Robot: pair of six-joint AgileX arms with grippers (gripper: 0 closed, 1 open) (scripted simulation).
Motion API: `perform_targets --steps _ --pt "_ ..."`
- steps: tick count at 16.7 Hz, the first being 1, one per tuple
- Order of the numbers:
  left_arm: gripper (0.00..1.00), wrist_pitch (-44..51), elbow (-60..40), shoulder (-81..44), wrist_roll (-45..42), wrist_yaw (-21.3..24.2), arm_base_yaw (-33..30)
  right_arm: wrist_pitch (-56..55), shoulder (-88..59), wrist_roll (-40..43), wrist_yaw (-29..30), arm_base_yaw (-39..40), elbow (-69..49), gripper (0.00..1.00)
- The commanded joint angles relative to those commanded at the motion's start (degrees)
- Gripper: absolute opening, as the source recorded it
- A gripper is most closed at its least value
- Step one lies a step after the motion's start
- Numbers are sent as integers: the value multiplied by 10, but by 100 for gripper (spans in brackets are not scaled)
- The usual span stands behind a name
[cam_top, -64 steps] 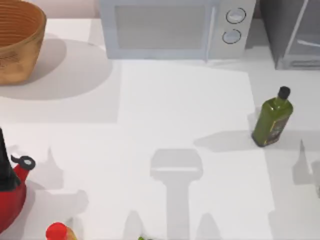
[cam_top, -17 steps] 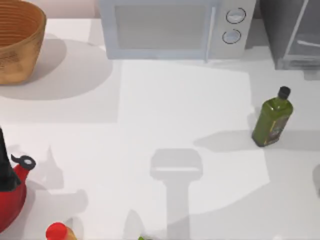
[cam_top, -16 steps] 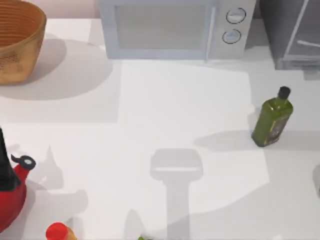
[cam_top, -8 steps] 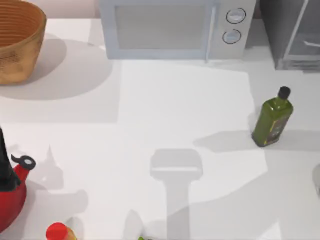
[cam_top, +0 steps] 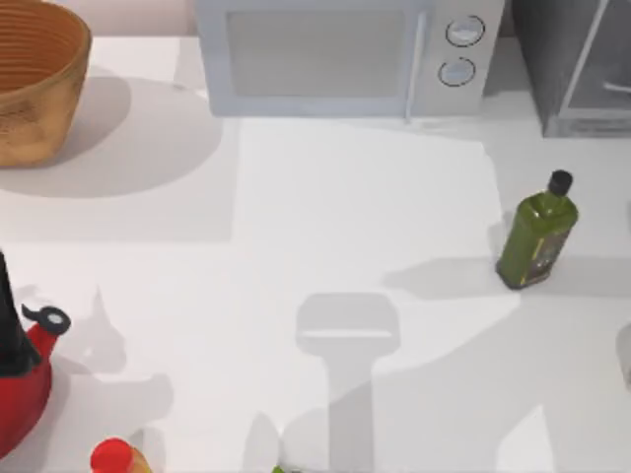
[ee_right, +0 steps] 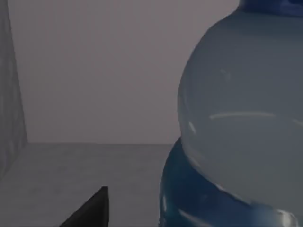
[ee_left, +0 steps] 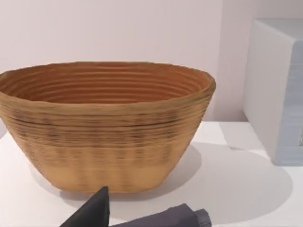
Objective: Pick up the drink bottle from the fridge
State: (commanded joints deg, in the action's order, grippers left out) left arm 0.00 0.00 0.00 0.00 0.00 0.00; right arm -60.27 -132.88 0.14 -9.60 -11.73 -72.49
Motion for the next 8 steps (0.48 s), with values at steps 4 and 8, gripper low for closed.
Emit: perform_targets --steps 4,8 --pt "100 0 0 0 0 0 0 0 0 0 0 0 0 77" --pt "100 0 0 0 0 0 0 0 0 0 0 0 0 47"
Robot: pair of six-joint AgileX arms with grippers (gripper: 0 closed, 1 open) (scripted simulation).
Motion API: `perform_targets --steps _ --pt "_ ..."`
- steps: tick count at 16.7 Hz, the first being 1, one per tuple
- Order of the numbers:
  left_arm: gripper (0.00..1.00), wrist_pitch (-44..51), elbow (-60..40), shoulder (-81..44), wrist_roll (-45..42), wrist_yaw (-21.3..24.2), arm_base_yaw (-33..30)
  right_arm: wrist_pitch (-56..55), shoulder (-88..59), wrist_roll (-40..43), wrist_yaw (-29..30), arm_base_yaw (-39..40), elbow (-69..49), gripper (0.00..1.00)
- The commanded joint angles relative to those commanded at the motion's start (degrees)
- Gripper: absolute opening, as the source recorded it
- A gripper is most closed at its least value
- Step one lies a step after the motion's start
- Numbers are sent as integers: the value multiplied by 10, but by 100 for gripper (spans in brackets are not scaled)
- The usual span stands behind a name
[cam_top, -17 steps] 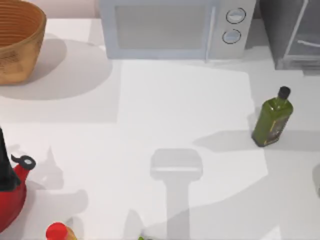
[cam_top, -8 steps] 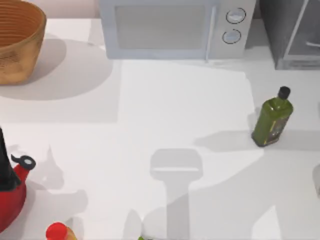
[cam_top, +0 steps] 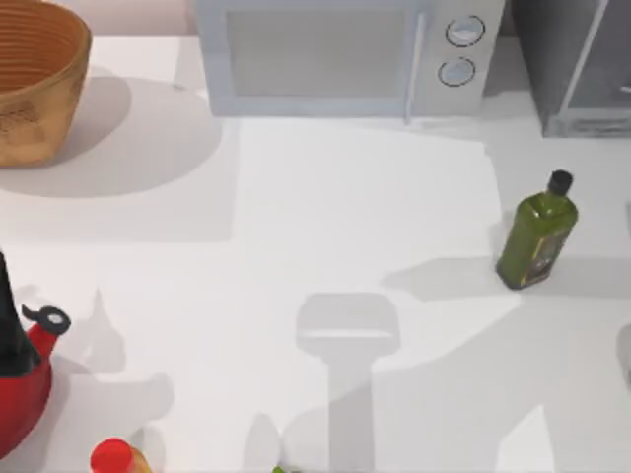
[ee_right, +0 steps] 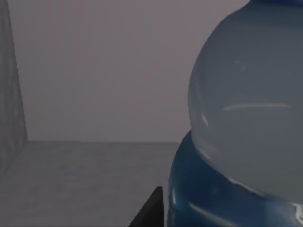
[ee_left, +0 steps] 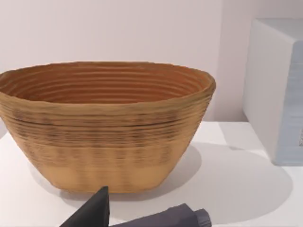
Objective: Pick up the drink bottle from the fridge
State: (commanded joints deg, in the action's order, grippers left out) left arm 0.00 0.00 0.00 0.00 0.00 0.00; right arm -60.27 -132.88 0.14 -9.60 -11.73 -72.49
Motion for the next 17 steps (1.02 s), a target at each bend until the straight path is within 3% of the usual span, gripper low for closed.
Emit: perform_targets --steps 6,17 --pt "100 0 0 0 0 0 0 0 0 0 0 0 0 2" --pt "100 0 0 0 0 0 0 10 11 -1 0 -1 -2 0"
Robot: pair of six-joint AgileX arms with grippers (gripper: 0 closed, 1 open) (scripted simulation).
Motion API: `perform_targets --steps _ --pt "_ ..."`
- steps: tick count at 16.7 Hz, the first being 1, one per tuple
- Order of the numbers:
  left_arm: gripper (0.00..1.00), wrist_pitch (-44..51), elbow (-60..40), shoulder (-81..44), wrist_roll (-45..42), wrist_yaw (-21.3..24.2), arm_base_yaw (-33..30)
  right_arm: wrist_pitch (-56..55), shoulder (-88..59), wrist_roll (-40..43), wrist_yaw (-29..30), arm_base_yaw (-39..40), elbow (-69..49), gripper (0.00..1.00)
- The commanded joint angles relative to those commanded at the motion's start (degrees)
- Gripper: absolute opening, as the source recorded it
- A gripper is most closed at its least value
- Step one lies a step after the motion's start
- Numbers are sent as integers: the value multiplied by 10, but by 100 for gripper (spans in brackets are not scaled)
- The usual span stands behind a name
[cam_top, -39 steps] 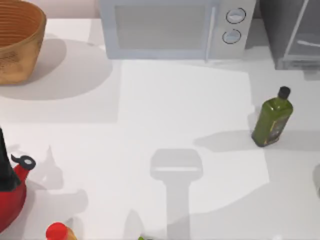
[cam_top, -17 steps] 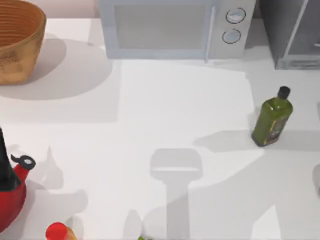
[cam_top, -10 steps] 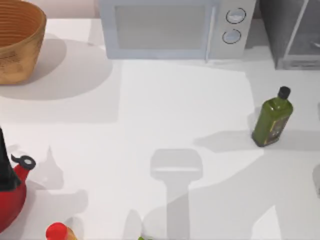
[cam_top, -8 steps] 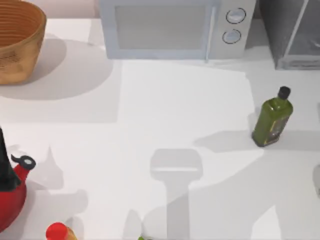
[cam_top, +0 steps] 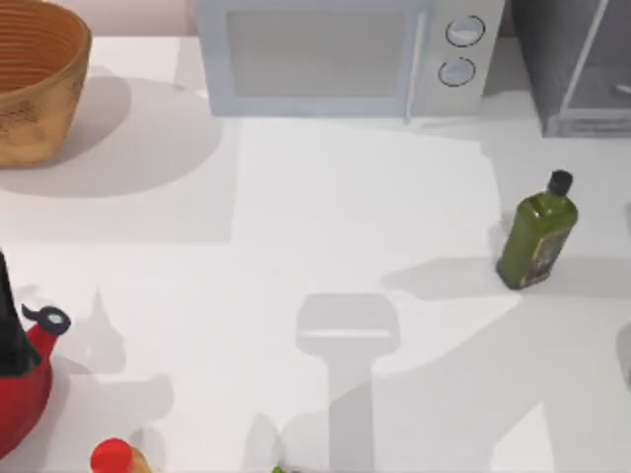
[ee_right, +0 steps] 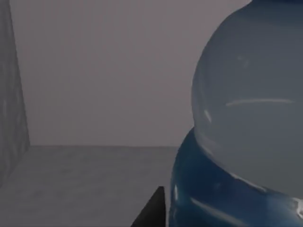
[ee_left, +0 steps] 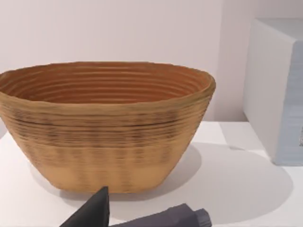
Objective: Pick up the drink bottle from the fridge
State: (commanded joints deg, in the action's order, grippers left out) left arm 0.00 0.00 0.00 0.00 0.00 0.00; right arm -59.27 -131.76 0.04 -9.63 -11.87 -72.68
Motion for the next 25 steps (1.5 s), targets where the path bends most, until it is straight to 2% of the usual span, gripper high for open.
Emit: perform_targets --steps 5,11,20,25 --pt "100 0 0 0 0 0 0 75 60 0 0 0 -11 0" --pt "100 0 0 0 0 0 0 72 68 -2 -3 0 -2 0" --pt "100 0 0 0 0 0 0 -18 203 -3 -28 -26 233 0" --pt "100 0 0 0 0 0 0 -31 221 -2 -32 -29 257 0"
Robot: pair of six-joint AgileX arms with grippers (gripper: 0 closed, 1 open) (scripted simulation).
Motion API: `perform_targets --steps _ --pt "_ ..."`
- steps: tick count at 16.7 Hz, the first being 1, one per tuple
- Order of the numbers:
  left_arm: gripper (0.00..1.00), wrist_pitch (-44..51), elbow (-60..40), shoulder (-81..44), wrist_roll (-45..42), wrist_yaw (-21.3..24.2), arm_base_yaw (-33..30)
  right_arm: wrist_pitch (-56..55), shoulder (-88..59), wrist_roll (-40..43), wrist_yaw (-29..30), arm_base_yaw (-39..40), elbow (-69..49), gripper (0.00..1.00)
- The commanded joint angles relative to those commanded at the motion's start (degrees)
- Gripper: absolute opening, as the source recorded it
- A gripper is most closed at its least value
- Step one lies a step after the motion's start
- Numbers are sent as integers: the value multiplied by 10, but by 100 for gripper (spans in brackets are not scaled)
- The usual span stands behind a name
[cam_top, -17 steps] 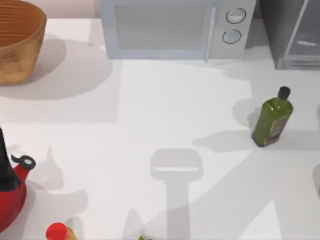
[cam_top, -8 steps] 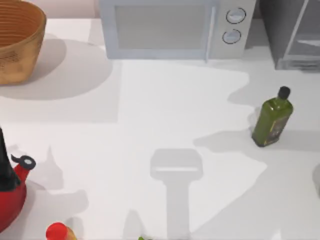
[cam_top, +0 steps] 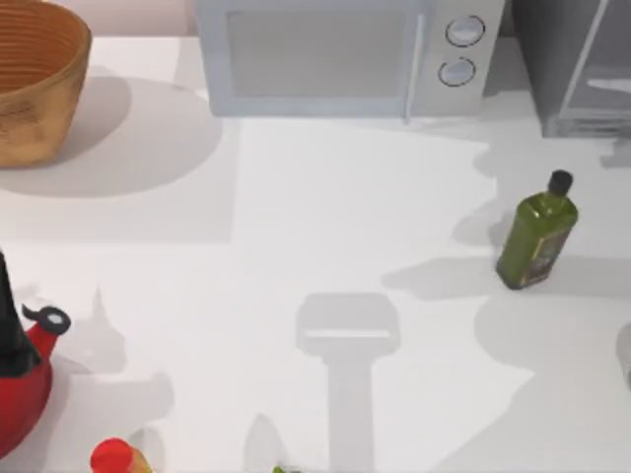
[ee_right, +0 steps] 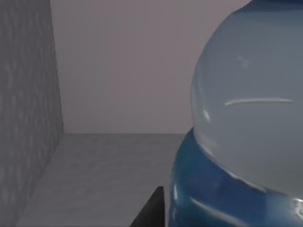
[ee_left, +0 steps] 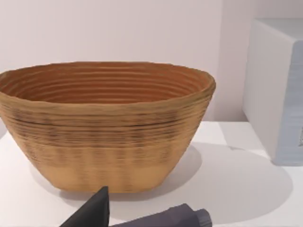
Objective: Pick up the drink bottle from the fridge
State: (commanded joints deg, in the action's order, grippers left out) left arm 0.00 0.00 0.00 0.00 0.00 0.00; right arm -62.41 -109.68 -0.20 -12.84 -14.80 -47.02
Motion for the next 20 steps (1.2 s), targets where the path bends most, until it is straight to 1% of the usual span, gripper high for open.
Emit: perform_targets --steps 3,5,9,13,20 --pt "100 0 0 0 0 0 0 4 1 -1 1 4 0 0" --pt "100 0 0 0 0 0 0 17 27 0 3 10 9 0" --pt "100 0 0 0 0 0 0 79 144 1 15 26 55 0" --pt "100 0 0 0 0 0 0 189 338 0 39 49 139 0" --pt "100 0 0 0 0 0 0 430 751 -4 81 104 329 0"
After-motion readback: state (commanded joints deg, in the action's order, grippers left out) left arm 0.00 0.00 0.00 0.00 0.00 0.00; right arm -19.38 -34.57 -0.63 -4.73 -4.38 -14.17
